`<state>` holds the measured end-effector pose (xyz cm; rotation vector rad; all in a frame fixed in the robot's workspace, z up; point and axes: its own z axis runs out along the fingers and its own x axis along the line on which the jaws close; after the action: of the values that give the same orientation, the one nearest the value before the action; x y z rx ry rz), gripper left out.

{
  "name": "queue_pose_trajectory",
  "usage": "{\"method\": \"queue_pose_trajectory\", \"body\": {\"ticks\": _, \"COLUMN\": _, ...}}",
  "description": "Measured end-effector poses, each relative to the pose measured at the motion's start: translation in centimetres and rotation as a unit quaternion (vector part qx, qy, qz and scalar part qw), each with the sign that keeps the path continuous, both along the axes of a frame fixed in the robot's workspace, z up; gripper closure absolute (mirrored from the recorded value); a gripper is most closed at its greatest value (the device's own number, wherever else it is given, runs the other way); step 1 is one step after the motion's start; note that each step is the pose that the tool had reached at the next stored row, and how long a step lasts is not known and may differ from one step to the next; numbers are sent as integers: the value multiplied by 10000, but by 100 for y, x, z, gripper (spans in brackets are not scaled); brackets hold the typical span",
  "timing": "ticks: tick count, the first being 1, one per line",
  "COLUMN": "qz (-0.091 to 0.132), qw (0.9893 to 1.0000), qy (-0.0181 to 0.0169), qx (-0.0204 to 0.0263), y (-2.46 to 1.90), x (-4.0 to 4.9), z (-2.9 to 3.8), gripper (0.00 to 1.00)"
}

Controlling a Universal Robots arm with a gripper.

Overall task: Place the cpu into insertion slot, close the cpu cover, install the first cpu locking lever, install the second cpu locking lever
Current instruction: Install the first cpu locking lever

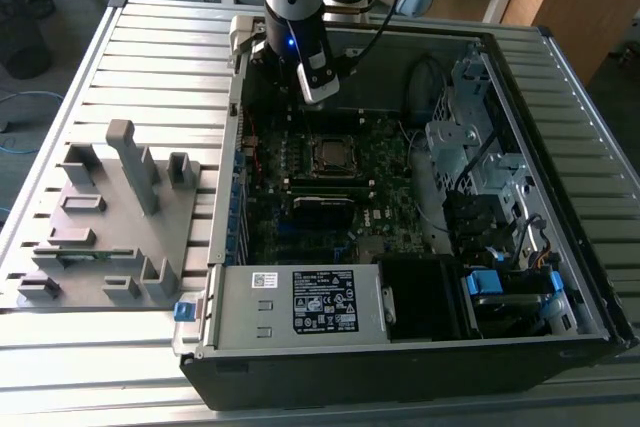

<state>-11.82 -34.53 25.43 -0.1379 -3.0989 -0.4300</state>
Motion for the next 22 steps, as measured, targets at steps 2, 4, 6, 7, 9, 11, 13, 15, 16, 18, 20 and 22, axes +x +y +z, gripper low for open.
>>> {"method": "queue_pose_trajectory", "body": {"ticks": 2, "qz": 0, "qw": 10000, "qy": 0, "qx": 1, "y": 0, "x": 0, "z": -1, "gripper": 90}}
{"method": "queue_pose_trajectory", "body": {"ticks": 4, "qz": 0, "qw": 10000, "qy": 0, "qx": 2, "y": 0, "x": 0, "z": -11, "gripper": 90}}
{"method": "queue_pose_trajectory", "body": {"ticks": 6, "qz": 0, "qw": 10000, "qy": 0, "qx": 2, "y": 0, "x": 0, "z": -23, "gripper": 90}}
{"method": "queue_pose_trajectory", "body": {"ticks": 7, "qz": 0, "qw": 10000, "qy": 1, "qx": 4, "y": -1, "x": 1, "z": -26, "gripper": 90}}
{"method": "queue_pose_trajectory", "body": {"ticks": 9, "qz": 1, "qw": 10000, "qy": 1, "qx": 7, "y": 0, "x": 17, "z": -27, "gripper": 90}}
{"method": "queue_pose_trajectory", "body": {"ticks": 11, "qz": 1, "qw": 10000, "qy": 0, "qx": 10, "y": 0, "x": 50, "z": -28, "gripper": 90}}
{"method": "queue_pose_trajectory", "body": {"ticks": 13, "qz": 0, "qw": 10000, "qy": 0, "qx": 11, "y": 0, "x": 93, "z": -28, "gripper": 90}}
{"method": "queue_pose_trajectory", "body": {"ticks": 15, "qz": 0, "qw": 10000, "qy": 1, "qx": 11, "y": 0, "x": 145, "z": -28, "gripper": 90}}
{"method": "queue_pose_trajectory", "body": {"ticks": 16, "qz": 1, "qw": 10000, "qy": 1, "qx": 11, "y": 0, "x": 175, "z": -28, "gripper": 90}}
{"method": "queue_pose_trajectory", "body": {"ticks": 18, "qz": 0, "qw": 10000, "qy": 1, "qx": 11, "y": 0, "x": 229, "z": -28, "gripper": 90}}
{"method": "queue_pose_trajectory", "body": {"ticks": 20, "qz": 0, "qw": 10000, "qy": 1, "qx": 11, "y": 0, "x": 284, "z": -29, "gripper": 90}}
{"method": "queue_pose_trajectory", "body": {"ticks": 22, "qz": 1, "qw": 10000, "qy": 1, "qx": 11, "y": 0, "x": 327, "z": -30, "gripper": 90}}
